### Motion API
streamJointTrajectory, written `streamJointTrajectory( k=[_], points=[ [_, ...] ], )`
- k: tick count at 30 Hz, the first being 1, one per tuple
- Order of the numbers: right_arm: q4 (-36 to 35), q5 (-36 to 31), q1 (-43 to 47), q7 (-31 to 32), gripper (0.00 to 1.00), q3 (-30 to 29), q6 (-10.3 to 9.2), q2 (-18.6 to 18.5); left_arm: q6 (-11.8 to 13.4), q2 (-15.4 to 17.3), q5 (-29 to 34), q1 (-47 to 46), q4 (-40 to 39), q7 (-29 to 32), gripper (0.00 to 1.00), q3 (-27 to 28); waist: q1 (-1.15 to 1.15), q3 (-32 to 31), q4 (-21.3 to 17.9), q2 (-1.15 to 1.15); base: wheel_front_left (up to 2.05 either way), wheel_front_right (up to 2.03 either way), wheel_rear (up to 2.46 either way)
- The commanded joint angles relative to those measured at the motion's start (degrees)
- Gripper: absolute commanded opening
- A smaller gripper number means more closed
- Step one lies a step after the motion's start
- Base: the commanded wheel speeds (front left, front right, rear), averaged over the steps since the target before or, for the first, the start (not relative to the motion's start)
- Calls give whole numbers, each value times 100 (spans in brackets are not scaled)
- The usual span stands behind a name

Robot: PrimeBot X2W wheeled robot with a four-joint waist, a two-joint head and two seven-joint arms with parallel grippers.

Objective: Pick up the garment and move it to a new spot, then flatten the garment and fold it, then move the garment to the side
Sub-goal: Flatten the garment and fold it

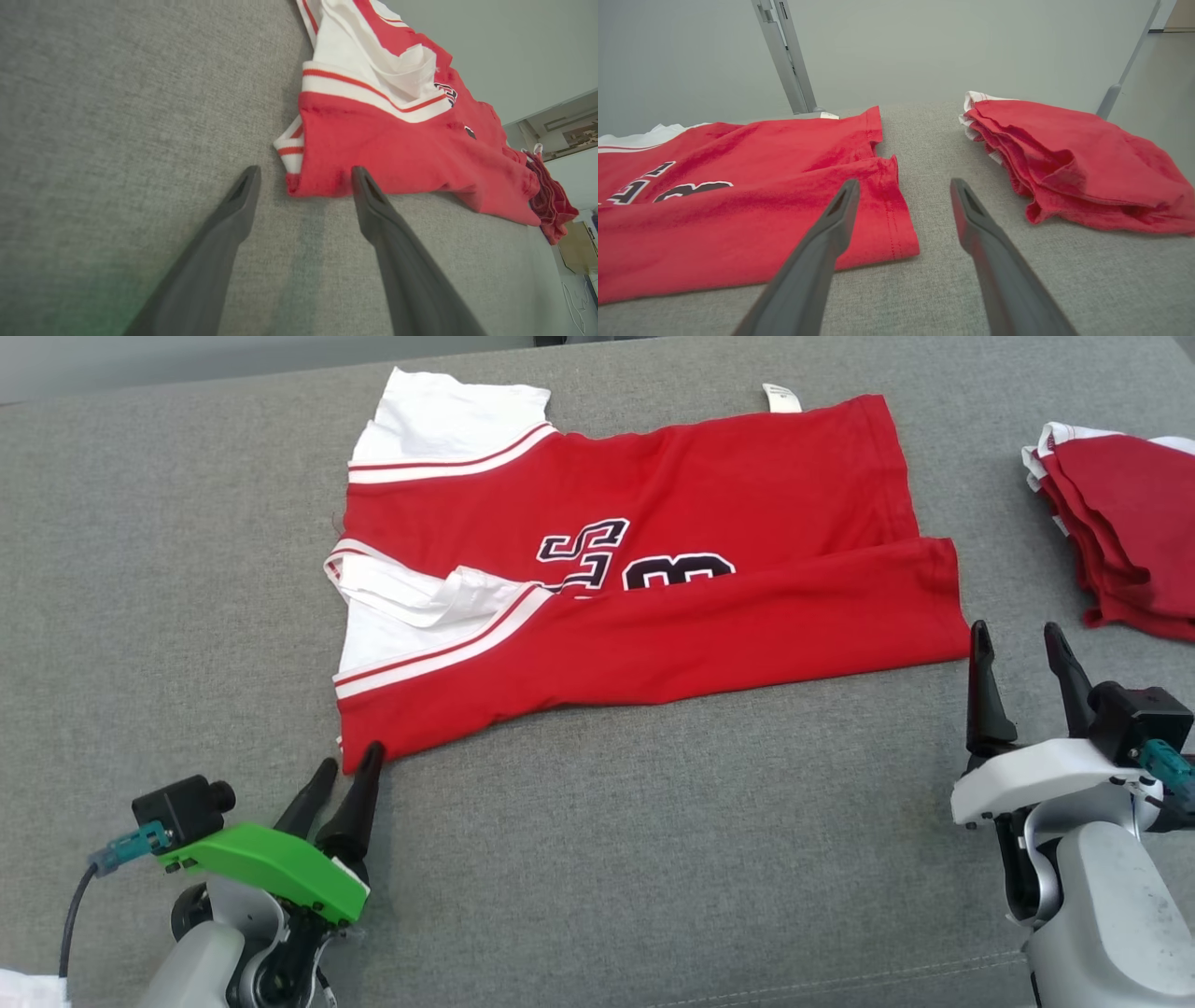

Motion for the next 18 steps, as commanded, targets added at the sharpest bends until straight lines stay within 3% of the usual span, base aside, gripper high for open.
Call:
streamJointTrajectory(
  k=[1, 5, 6, 7, 8, 18],
  points=[
    [70, 51, -14, -16, 100, 24, -10, -23, 41, -39, -76, -127, 80, 53, 100, 2, 0, 26, -18, 0, 0, 0, 0],
    [352, 278, -123, -16, 100, 68, -10, -13, -23, -92, -119, -240, 186, 117, 100, -37, 0, 59, -39, 0, 0, 0, 0],
    [435, 437, -172, -16, 100, 38, -10, 13, -43, -106, -131, -264, 196, 94, 60, -36, 0, 64, -36, 0, 0, 0, 0],
    [524, 570, -216, -15, 100, 36, -10, 26, -57, -101, -122, -280, 207, 75, 13, -51, 0, 68, -31, 0, 0, 0, 0],
    [630, 691, -249, -15, 100, 61, -10, 39, -60, -92, -108, -291, 212, 65, 0, -67, 0, 71, -26, 0, 0, 0, 0],
    [1806, 1990, -906, 189, 100, 237, -10, -27, -136, 57, -147, -273, 102, 29, 0, -176, 0, 162, 77, 0, 0, 0, 0]
  ],
)
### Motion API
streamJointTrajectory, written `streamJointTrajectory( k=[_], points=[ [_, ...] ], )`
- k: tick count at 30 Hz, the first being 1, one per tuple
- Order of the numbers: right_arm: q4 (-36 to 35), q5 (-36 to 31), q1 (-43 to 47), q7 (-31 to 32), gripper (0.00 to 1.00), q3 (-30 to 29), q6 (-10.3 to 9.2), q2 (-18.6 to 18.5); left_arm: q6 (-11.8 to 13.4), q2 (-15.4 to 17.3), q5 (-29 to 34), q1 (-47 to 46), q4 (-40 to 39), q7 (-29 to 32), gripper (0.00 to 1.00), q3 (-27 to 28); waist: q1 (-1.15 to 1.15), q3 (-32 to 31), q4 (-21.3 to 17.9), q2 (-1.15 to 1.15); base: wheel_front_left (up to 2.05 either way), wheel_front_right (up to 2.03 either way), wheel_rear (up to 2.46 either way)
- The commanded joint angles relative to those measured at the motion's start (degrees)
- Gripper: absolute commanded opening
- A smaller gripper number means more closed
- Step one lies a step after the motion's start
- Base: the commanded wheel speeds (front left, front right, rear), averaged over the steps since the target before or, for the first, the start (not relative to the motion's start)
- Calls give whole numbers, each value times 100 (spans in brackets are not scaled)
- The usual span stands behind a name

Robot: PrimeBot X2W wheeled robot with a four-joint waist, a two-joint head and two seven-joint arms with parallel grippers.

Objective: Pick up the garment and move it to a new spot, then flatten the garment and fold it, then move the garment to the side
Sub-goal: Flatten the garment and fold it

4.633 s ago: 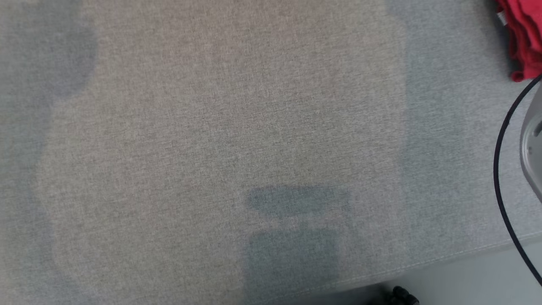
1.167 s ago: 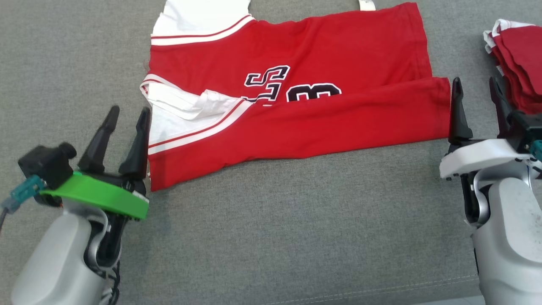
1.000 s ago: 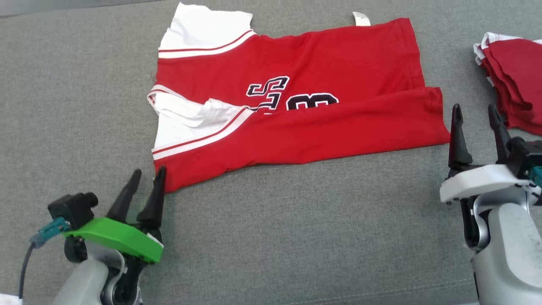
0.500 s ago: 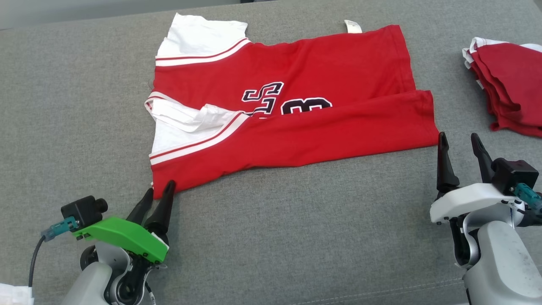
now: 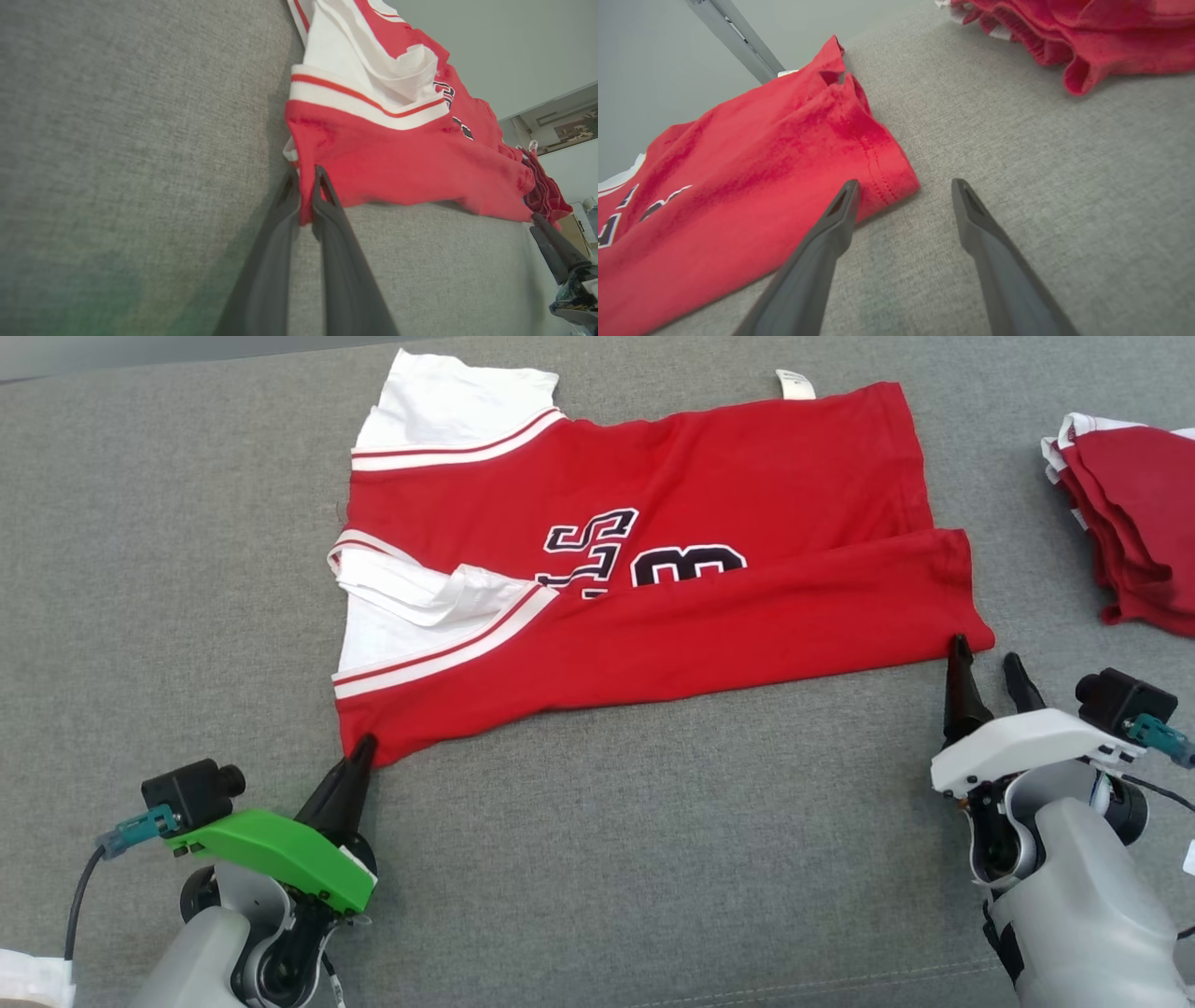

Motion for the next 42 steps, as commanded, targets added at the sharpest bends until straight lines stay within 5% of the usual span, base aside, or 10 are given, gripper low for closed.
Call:
streamJointTrajectory(
  k=[1, 7, 10, 11, 24, 36, 42],
  points=[
    [62, 66, -99, 48, 100, 17, -8, -38, -23, 54, -8, -19, 6, -10, 0, -2, 0, 28, 20, 0, 0, 0, 0],
    [581, 619, -512, 213, 100, 194, -9, -76, -37, 122, 25, -105, -73, -70, 0, -101, 0, 124, 72, 0, 0, 0, 0],
    [732, 752, -611, 170, 4, 358, -8, -108, -43, 146, 59, -137, -88, -121, 0, -156, 0, 127, 114, 0, 0, 0, 0],
    [757, 823, -610, 158, 0, 395, -8, -117, -44, 153, 69, -147, -92, -131, 0, -172, 0, 115, 127, 0, 0, 0, 0],
    [343, 1579, 291, 3, 0, 882, -11, -751, -40, 334, -58, 502, -451, -500, 0, -291, 0, -391, 93, 0, 0, 0, 0],
    [-508, 1874, 1571, -36, 0, 1065, -12, -1227, 595, 593, -232, 1812, -1618, -380, 0, -358, 0, -480, 309, 0, 0, 0, 0],
    [-1052, 1786, 2111, -43, 0, 949, -12, -1289, 714, 660, -276, 2089, -2052, -272, 0, -443, 0, -393, 439, 0, 0, 0, 0]
  ],
)
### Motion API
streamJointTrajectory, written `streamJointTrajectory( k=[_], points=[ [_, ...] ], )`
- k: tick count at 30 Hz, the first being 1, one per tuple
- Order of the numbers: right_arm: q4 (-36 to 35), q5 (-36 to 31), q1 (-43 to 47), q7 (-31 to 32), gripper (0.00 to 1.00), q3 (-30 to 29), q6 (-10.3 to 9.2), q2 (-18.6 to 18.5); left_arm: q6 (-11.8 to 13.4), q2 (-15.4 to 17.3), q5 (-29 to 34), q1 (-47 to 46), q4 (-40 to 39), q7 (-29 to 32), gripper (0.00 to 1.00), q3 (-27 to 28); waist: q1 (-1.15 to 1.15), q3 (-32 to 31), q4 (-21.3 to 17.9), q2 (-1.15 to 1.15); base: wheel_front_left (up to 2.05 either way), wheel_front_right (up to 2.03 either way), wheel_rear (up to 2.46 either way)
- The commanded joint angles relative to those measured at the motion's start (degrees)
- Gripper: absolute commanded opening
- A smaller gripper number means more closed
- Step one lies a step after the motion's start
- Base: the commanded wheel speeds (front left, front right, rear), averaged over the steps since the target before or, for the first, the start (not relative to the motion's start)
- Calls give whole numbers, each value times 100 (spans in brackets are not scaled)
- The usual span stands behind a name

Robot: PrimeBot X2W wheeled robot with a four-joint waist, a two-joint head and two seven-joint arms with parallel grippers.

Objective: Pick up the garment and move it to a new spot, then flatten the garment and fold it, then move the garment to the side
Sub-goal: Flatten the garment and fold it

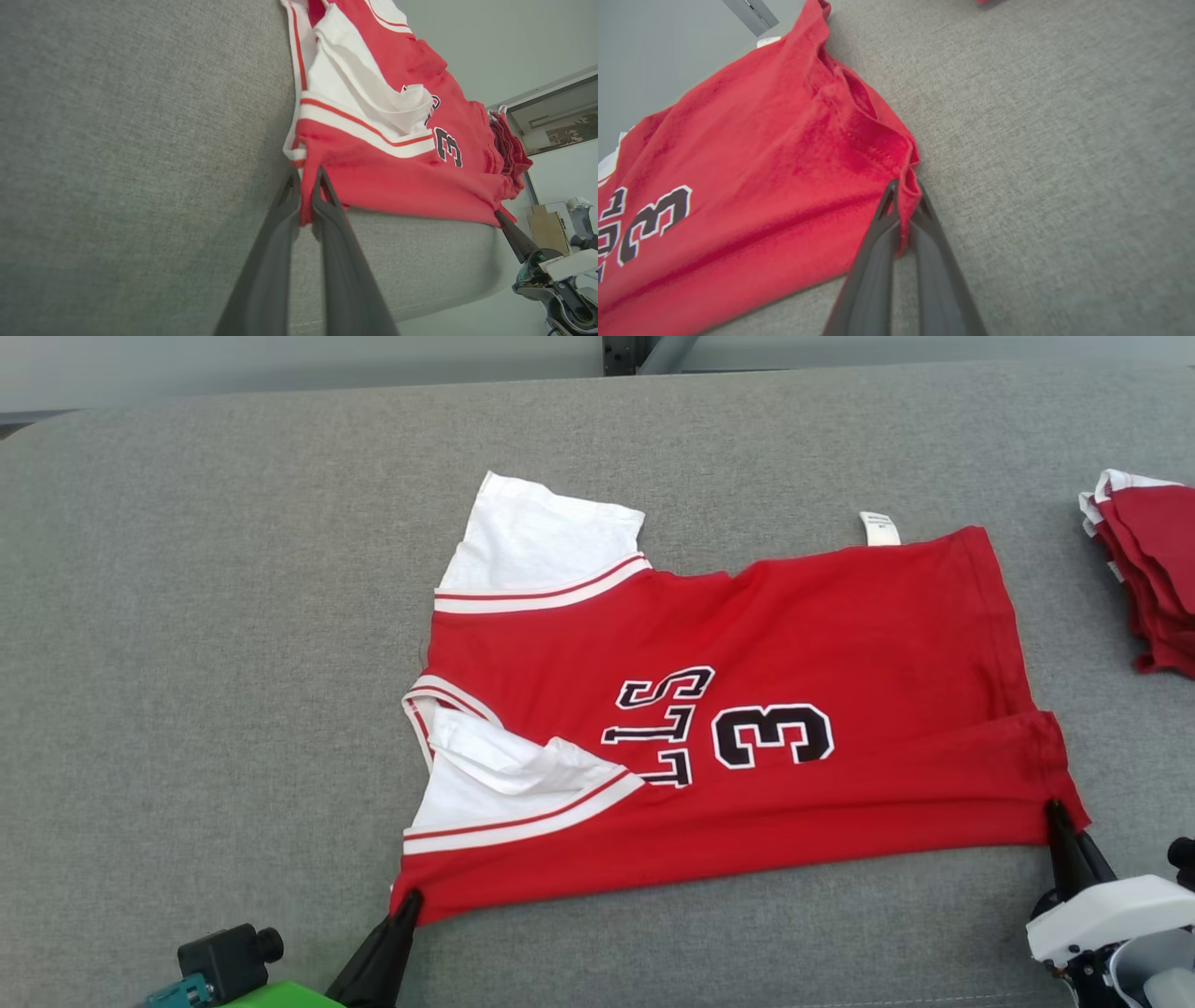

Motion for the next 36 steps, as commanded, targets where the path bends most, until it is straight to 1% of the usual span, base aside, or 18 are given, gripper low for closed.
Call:
streamJointTrajectory(
  k=[1, 7, 11, 12, 13, 14, 15, 18, 20, 24, 26, 29, 31, 33, 36],
  points=[
    [-103, -46, 191, 9, 0, -60, -15, -49, 53, 75, -70, 101, -58, 14, 0, 12, 0, 48, 59, 0, 0, 0, 0],
    [-840, -218, 712, 257, 0, -239, -14, 53, 61, 52, -103, 153, -186, 98, 0, -63, 0, 62, 63, 0, 0, 0, 0],
    [-1169, -312, 920, 486, 0, -377, -14, 114, 94, 70, -108, 203, -176, 160, 0, -89, 0, 14, 12, 0, 0, 0, 0],
    [-1219, -346, 945, 546, 40, -407, -14, 133, 121, 81, -102, 217, -161, 172, 0, -99, 0, -6, -1, 0, 0, 0, 0],
    [-1262, -399, 978, 572, 100, -460, -14, 151, 143, 83, -96, 226, -149, 190, 10, -102, 0, -27, -12, 0, 0, 0, 0],
    [-1301, -448, 997, 593, 100, -505, -14, 169, 169, 84, -79, 225, -143, 191, 58, -104, 0, -47, -23, 0, 0, 0, 0],
    [-1350, -499, 1018, 609, 100, -540, -14, 188, 195, 83, -55, 217, -136, 186, 100, -107, 0, -67, -29, 0, 0, 0, 0],
    [-1519, -655, 1076, 605, 100, -650, -12, 216, 283, 77, -8, 214, -154, 142, 100, -79, 0, -133, -52, 0, 0, 0, 0],
    [-1622, -804, 1148, 569, 100, -750, -13, 195, 359, 131, 22, 230, -193, 144, 100, -53, 0, -162, -64, 0, 0, 0, 0],
    [-1962, -1336, 1163, 424, 100, -820, -11, 182, 515, 327, 56, 168, -434, 107, 100, 118, 0, -141, -122, 0, 0, 0, 0],
    [-2162, -1611, 1067, 285, 100, -838, -11, 261, 585, 455, 121, -30, -619, 71, 100, 270, 0, -100, -147, 0, 0, 0, 0],
    [-2374, -1911, 920, 197, 100, -759, -11, 451, 620, 719, 283, -499, -776, 191, 100, 438, 0, -21, -172, 0, 0, 0, 0],
    [-2430, -2084, 832, 212, 100, -666, -11, 523, 599, 842, 359, -917, -829, 376, 100, 499, 0, 37, -193, 0, 0, 0, 0],
    [-2451, -2222, 724, 245, 100, -582, -11, 593, 548, 1011, 400, -1430, -818, 626, 100, 560, 0, 118, -228, 0, 0, 0, 0],
    [-2452, -2378, 536, 270, 100, -471, -11, 665, 422, 1221, 324, -2247, -628, 1181, 100, 584, 0, 283, -300, 0, 0, 0, 0]
  ],
)
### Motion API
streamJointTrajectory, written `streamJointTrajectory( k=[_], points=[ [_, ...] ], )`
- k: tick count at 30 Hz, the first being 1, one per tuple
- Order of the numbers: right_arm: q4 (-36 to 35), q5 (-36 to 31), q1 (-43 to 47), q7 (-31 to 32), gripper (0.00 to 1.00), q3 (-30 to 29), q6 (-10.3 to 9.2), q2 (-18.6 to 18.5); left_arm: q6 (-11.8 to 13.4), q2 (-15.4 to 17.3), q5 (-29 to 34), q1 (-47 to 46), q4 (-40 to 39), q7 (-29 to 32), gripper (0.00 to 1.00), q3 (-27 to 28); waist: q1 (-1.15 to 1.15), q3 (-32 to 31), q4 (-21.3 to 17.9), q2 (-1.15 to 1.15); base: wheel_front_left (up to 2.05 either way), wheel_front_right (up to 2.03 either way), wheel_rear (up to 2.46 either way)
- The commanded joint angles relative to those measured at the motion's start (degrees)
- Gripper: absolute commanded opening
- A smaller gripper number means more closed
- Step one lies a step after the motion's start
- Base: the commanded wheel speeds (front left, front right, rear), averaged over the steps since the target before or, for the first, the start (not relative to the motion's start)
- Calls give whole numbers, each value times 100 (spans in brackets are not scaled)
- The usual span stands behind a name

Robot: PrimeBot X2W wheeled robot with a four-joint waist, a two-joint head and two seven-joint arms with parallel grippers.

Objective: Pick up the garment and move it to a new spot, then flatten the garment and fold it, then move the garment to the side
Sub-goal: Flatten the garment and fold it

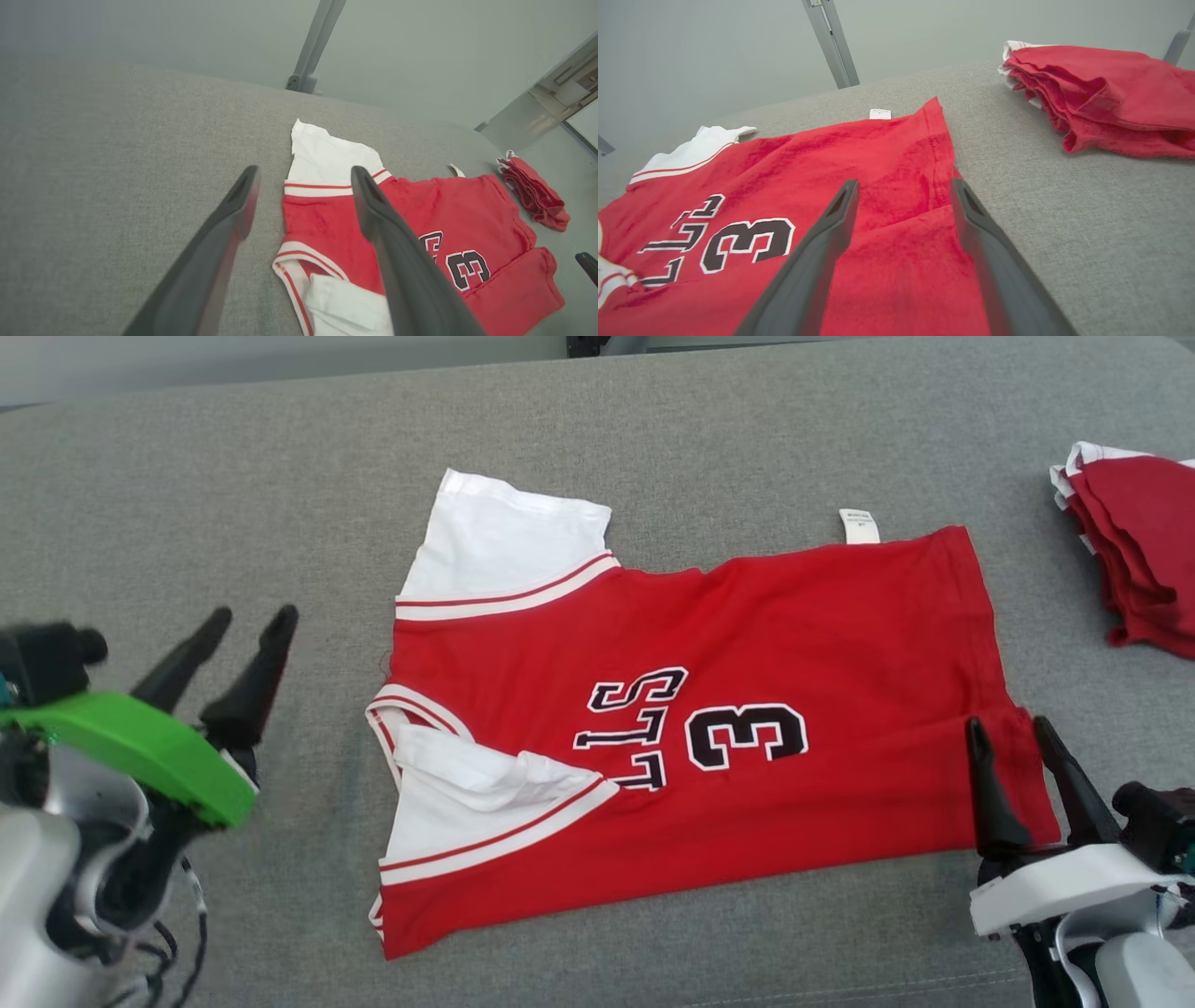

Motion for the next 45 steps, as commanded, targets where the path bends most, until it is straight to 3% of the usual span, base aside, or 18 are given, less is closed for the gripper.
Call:
streamJointTrajectory(
  k=[1, 6, 16, 23, 31, 45],
  points=[
    [-10, -91, -156, 20, 100, 57, -5, 15, -109, 149, -73, -470, 162, 321, 100, 4, 0, 199, -105, 0, 0, 0, 0],
    [62, -226, -503, 39, 100, 208, -5, 101, -402, 357, -334, -1842, 765, 1583, 100, -134, 0, 539, -299, 0, 0, 0, 0],
    [147, -437, -985, -92, 100, 638, -5, 322, -764, 309, -105, -3703, 2163, 3114, 100, -682, 0, 1134, -808, 0, 0, 0, 0],
    [256, -450, -1158, -233, 100, 815, -5, 427, -960, 135, 178, -4176, 2936, 3033, 100, -903, 0, 1401, -1152, 0, 0, 0, 0],
    [311, -458, -1183, -361, 100, 879, -5, 541, -1112, 194, 441, -4494, 3519, 2871, 100, -1099, 0, 1626, -1412, 0, 0, 0, 0],
    [360, -461, -1323, -431, 100, 978, -6, 607, -1201, 255, 514, -4720, 3797, 2956, 100, -1556, 0, 1759, -1625, 0, 0, 0, 0]
  ],
)
